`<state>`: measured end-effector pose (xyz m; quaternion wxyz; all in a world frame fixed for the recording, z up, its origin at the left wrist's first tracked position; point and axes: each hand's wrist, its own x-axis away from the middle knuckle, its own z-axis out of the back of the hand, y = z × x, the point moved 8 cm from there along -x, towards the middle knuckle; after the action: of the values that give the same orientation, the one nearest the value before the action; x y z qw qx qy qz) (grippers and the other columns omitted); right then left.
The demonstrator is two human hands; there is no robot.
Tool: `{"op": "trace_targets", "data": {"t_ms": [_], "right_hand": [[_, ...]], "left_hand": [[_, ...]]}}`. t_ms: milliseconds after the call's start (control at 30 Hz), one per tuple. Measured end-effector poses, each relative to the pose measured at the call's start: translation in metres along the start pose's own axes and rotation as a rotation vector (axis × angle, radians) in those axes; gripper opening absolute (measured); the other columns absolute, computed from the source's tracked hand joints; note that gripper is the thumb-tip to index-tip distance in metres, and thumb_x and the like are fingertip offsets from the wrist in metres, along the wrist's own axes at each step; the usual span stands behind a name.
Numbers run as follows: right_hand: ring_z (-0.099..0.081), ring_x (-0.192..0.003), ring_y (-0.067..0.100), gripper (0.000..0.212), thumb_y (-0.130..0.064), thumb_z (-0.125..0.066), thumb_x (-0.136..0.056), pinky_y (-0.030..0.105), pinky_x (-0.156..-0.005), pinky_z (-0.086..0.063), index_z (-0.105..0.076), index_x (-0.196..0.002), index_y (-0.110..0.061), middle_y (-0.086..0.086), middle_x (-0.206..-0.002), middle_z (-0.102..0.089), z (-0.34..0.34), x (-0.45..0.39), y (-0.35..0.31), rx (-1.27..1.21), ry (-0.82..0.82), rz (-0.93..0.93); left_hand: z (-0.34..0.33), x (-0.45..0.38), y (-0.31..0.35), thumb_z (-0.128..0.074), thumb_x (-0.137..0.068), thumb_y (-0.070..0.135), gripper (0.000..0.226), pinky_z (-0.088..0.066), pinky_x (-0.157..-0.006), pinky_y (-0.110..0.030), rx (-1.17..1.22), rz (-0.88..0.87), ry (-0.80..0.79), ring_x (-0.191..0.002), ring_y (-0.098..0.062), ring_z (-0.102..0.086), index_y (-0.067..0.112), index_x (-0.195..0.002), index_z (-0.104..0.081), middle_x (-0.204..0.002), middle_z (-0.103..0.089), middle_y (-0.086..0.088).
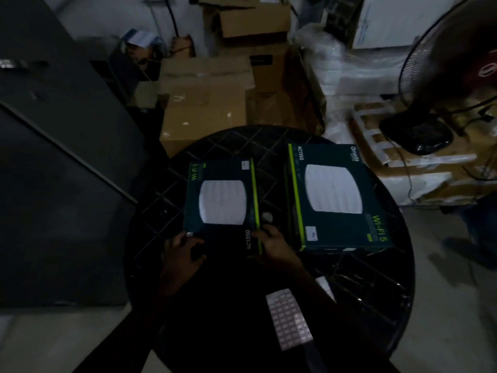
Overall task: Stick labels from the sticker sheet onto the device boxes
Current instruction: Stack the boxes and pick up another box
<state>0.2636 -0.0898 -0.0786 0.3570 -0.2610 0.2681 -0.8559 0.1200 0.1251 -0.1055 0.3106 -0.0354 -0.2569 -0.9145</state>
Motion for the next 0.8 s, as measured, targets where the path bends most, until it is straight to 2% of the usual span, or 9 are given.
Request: {"op": "trace_targets", "data": {"t_ms": [100, 167, 267, 333, 400, 433, 567, 700, 800], "right_hand": [[-0.045, -0.134, 0.052, 0.085, -0.024, -0.089, -0.068, 0.041, -0.112, -0.037, -0.052, -0.144, -0.013, 0.034, -0.151, -0.032, -0.026, 0.000, 0.011, -0.065, 0.094, -0.079], [-0.047, -0.133, 0.050, 0.093, -0.020, -0.090, -0.065, 0.033, -0.110, -0.036, -0.047, -0.146, -0.010, 0.032, -0.150, -0.031, -0.044, 0.002, 0.012, -0.107, 0.077, -0.123], [-0.051, -0.131, 0.045, 0.089, -0.034, -0.083, -0.066, 0.023, -0.109, -0.032, -0.049, -0.145, -0.012, 0.028, -0.147, -0.035, -0.043, 0.002, 0.017, -0.143, 0.144, -0.189], [-0.047, -0.134, 0.042, 0.092, -0.037, -0.086, -0.064, 0.027, -0.115, -0.032, -0.047, -0.146, -0.021, 0.023, -0.149, -0.032, -0.034, 0.002, 0.007, -0.112, 0.168, -0.158], [-0.039, -0.138, 0.041, 0.100, -0.038, -0.091, -0.059, 0.044, -0.118, -0.034, -0.045, -0.148, -0.031, 0.020, -0.150, -0.031, -0.017, 0.008, -0.006, -0.116, 0.240, -0.150], [-0.035, -0.138, 0.040, 0.105, -0.035, -0.094, -0.056, 0.046, -0.117, -0.034, -0.044, -0.148, -0.033, 0.019, -0.150, -0.032, -0.005, 0.012, -0.016, -0.125, 0.295, -0.144], [-0.032, -0.130, 0.032, 0.107, -0.028, -0.097, -0.050, 0.034, -0.102, -0.033, -0.045, -0.143, -0.033, 0.015, -0.141, -0.040, 0.050, 0.028, -0.068, -0.070, 0.406, -0.091], [-0.052, -0.114, 0.031, 0.091, -0.039, -0.093, -0.056, 0.034, -0.091, -0.042, -0.046, -0.134, -0.033, 0.004, -0.123, -0.063, 0.111, 0.053, -0.113, 0.045, 0.486, 0.042], [-0.059, -0.105, 0.033, 0.092, -0.045, -0.091, -0.064, 0.032, -0.083, -0.044, -0.044, -0.142, -0.030, 0.002, -0.121, -0.069, 0.144, 0.080, -0.140, 0.164, 0.449, 0.093]], "left_hand": [[0.000, 0.009, -0.022, -0.075, -0.079, 0.034, 0.056, -0.041, -0.107, -0.045, 0.139, -0.036, -0.083, -0.117, -0.022, -0.051, 0.041, -0.129, -0.052, -0.146, -0.038, -0.004], [-0.002, 0.013, -0.023, -0.078, -0.078, 0.018, 0.064, -0.042, -0.107, -0.037, 0.260, -0.079, -0.142, -0.118, -0.015, -0.048, 0.032, -0.134, -0.051, -0.146, -0.038, -0.005], [-0.008, 0.016, -0.015, -0.081, -0.074, 0.014, 0.068, -0.037, -0.103, -0.026, 0.313, -0.094, -0.150, -0.124, -0.020, -0.047, 0.034, -0.132, -0.050, -0.144, -0.036, -0.006], [0.001, 0.017, -0.012, -0.082, -0.071, 0.016, 0.070, -0.039, -0.104, -0.027, 0.335, -0.088, -0.109, -0.125, -0.022, -0.047, 0.041, -0.127, -0.050, -0.139, -0.034, -0.004], [0.018, 0.020, -0.002, -0.083, -0.065, 0.019, 0.075, -0.041, -0.107, -0.032, 0.349, -0.123, -0.031, -0.126, -0.023, -0.044, 0.045, -0.127, -0.048, -0.134, -0.032, 0.000], [0.032, 0.022, 0.006, -0.085, -0.063, 0.020, 0.078, -0.042, -0.107, -0.034, 0.353, -0.150, 0.021, -0.126, -0.023, -0.042, 0.046, -0.127, -0.048, -0.132, -0.031, 0.000], [0.100, 0.036, 0.044, -0.089, -0.057, 0.020, 0.086, -0.042, -0.103, -0.031, 0.365, -0.245, 0.228, -0.119, -0.021, -0.042, 0.043, -0.130, -0.048, -0.123, -0.032, -0.001], [0.162, 0.056, 0.077, -0.091, -0.060, 0.023, 0.083, -0.042, -0.094, -0.031, 0.317, -0.293, 0.356, -0.110, -0.023, -0.046, 0.039, -0.130, -0.049, -0.114, -0.036, 0.000], [0.192, 0.074, 0.091, -0.090, -0.061, 0.041, 0.085, -0.049, -0.089, -0.036, 0.270, -0.346, 0.374, -0.110, -0.022, -0.051, 0.045, -0.132, -0.044, -0.116, -0.046, 0.000]]}}
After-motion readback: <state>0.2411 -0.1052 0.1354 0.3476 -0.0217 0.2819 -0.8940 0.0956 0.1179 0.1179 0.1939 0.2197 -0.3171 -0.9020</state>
